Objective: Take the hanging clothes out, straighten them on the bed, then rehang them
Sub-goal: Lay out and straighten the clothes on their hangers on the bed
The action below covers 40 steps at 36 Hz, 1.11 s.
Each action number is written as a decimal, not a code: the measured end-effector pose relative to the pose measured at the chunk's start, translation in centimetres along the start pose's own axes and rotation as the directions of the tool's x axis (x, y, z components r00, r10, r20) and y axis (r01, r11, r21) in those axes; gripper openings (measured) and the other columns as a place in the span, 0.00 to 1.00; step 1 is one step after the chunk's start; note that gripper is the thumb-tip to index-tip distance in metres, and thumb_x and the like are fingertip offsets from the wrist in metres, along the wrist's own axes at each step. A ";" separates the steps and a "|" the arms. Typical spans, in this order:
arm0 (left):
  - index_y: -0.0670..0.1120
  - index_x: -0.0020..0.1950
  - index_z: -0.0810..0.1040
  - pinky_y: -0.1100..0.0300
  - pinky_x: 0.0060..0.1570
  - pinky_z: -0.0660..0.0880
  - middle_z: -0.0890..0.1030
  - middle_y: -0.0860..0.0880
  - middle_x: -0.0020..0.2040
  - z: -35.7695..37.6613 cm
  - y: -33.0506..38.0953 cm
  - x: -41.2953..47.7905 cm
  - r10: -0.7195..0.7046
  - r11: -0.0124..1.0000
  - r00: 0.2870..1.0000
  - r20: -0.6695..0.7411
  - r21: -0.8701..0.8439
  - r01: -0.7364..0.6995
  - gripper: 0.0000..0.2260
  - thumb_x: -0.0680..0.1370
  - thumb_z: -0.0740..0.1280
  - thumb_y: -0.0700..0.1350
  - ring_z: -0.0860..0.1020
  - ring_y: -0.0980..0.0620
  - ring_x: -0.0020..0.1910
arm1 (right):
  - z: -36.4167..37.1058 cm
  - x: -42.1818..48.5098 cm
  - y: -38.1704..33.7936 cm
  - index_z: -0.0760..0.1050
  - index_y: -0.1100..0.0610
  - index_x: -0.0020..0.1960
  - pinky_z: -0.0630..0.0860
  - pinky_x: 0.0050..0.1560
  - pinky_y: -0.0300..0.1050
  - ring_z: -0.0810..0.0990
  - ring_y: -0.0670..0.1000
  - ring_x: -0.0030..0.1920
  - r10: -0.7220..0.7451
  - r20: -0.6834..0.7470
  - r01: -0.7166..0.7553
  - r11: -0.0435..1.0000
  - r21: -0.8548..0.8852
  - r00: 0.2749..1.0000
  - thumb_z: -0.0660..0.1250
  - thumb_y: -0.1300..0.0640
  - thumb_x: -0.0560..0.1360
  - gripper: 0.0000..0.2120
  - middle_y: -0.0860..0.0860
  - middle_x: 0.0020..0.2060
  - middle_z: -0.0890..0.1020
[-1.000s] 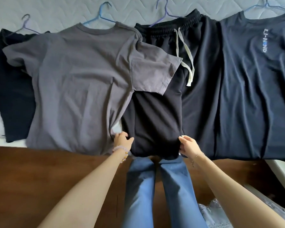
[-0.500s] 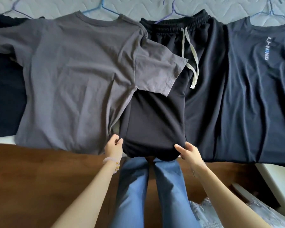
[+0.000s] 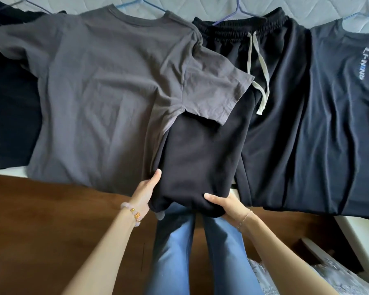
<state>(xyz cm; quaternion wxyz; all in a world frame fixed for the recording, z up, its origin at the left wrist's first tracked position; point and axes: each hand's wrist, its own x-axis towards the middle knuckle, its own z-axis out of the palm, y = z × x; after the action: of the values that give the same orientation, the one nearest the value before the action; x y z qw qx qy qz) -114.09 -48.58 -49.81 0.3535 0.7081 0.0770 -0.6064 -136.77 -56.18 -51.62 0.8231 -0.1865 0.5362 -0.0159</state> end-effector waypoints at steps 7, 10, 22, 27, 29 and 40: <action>0.44 0.60 0.75 0.51 0.64 0.73 0.83 0.49 0.57 1.2 -0.3 -1.8 -0.098 0.947 0.968 0.229 0.320 0.020 0.40 0.53 0.83 0.54 0.79 0.51 0.59 | -3.2 -2.7 -1.6 0.84 0.60 0.50 0.81 0.47 0.41 0.86 0.51 0.49 -0.049 0.050 0.044 0.995 0.085 0.998 0.82 0.54 0.59 0.22 0.55 0.49 0.87; 0.42 0.61 0.76 0.52 0.65 0.71 0.81 0.45 0.60 2.0 -1.1 -2.5 -0.101 0.979 0.955 0.278 0.198 0.045 0.33 0.60 0.82 0.50 0.79 0.49 0.60 | -4.1 -3.6 -1.9 0.85 0.58 0.50 0.78 0.54 0.49 0.85 0.55 0.53 -0.052 0.064 0.050 0.998 0.025 0.997 0.86 0.48 0.46 0.34 0.57 0.54 0.85; 0.45 0.66 0.74 0.51 0.71 0.65 0.79 0.49 0.63 3.1 -1.9 -6.1 -0.139 0.989 0.870 0.473 0.019 0.148 0.26 0.69 0.74 0.44 0.75 0.50 0.65 | -4.4 -7.3 -2.8 0.83 0.59 0.48 0.81 0.39 0.38 0.87 0.48 0.42 -0.016 0.088 0.019 0.999 -0.035 0.996 0.86 0.44 0.40 0.40 0.54 0.45 0.87; 0.55 0.61 0.74 0.54 0.69 0.67 0.80 0.57 0.60 0.3 -2.8 -5.5 -0.141 0.924 0.912 0.386 0.381 -0.018 0.31 0.60 0.79 0.48 0.75 0.57 0.63 | -3.1 -6.5 -1.5 0.80 0.59 0.56 0.81 0.50 0.42 0.85 0.51 0.53 0.073 0.151 -0.053 0.990 -0.133 0.986 0.86 0.49 0.45 0.42 0.55 0.54 0.85; 0.51 0.59 0.74 0.54 0.69 0.68 0.80 0.53 0.60 -0.8 -3.3 -5.5 -0.169 0.874 0.931 0.324 0.487 -0.011 0.23 0.66 0.76 0.47 0.75 0.56 0.61 | -2.6 -6.0 -0.7 0.80 0.60 0.56 0.81 0.49 0.43 0.85 0.52 0.53 0.124 0.171 -0.096 0.982 -0.165 0.977 0.87 0.52 0.45 0.41 0.56 0.53 0.85; 0.40 0.74 0.63 0.58 0.69 0.63 0.68 0.53 0.69 -4.9 -2.2 -3.4 0.014 0.718 0.999 0.029 0.695 -0.030 0.28 0.77 0.66 0.48 0.67 0.48 0.70 | 0.2 -1.4 1.3 0.73 0.59 0.59 0.81 0.36 0.37 0.81 0.48 0.45 0.114 -0.103 -0.141 0.939 -0.314 0.988 0.66 0.67 0.77 0.11 0.54 0.51 0.81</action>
<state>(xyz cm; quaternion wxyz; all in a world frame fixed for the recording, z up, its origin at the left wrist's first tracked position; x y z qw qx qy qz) -112.14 -42.97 -47.51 0.0699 0.7832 -0.1683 -0.5944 -137.44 -54.58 -50.71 0.7582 -0.2815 0.5764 0.1169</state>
